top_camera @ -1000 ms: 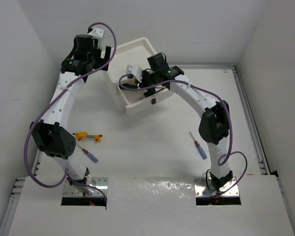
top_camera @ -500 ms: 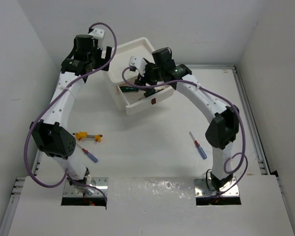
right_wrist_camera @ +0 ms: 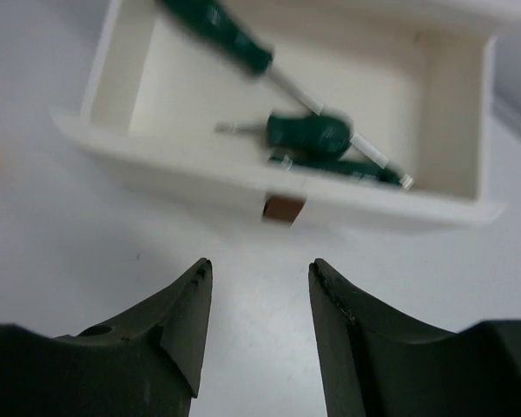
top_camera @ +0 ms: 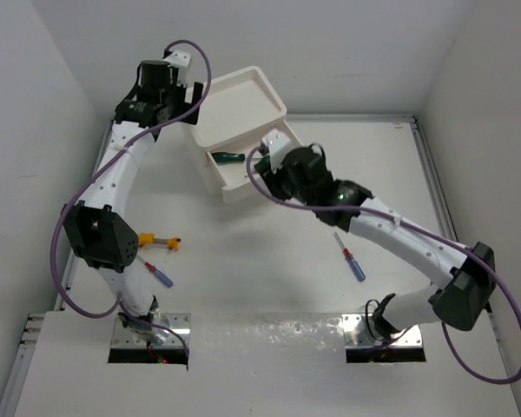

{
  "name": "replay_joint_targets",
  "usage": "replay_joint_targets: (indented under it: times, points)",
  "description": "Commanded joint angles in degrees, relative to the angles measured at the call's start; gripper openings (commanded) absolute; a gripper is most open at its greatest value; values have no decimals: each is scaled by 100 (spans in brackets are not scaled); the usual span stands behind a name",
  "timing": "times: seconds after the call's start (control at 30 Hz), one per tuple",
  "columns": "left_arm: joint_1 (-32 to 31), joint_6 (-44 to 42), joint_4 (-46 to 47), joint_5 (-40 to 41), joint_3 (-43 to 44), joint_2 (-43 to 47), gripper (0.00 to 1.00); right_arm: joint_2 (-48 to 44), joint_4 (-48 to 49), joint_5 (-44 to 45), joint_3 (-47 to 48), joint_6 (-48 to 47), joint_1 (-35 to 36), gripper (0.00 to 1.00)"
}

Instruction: Sort the tools into containers

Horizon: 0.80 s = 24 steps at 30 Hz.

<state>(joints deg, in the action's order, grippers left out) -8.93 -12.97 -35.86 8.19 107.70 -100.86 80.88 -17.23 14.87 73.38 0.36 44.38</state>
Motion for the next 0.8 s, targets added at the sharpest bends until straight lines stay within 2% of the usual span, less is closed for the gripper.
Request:
replay_joint_targets:
  times: [0.0, 0.07, 0.2, 0.3, 0.47, 0.77]
  points:
    - [32, 84, 167, -63, 190, -30, 99, -466, 684, 868, -920, 1252, 220, 47]
    - [23, 84, 184, -54, 155, -65, 99, -529, 870, 659, -1290, 1361, 203, 47]
    - [5, 102, 211, -36, 85, -101, 99, 5, 976, -114, -1143, 1519, -78, 45]
    - [-12, 76, 219, 16, 14, -101, 99, 400, 1511, -792, -1063, 1432, -333, 44]
    - [-21, 40, 325, 43, -170, -39, 99, 999, 1862, -758, -563, 1011, -553, 40]
    - [-21, -109, 465, -167, -320, -57, 99, 1597, 2505, -925, 44, 1001, -650, 40]
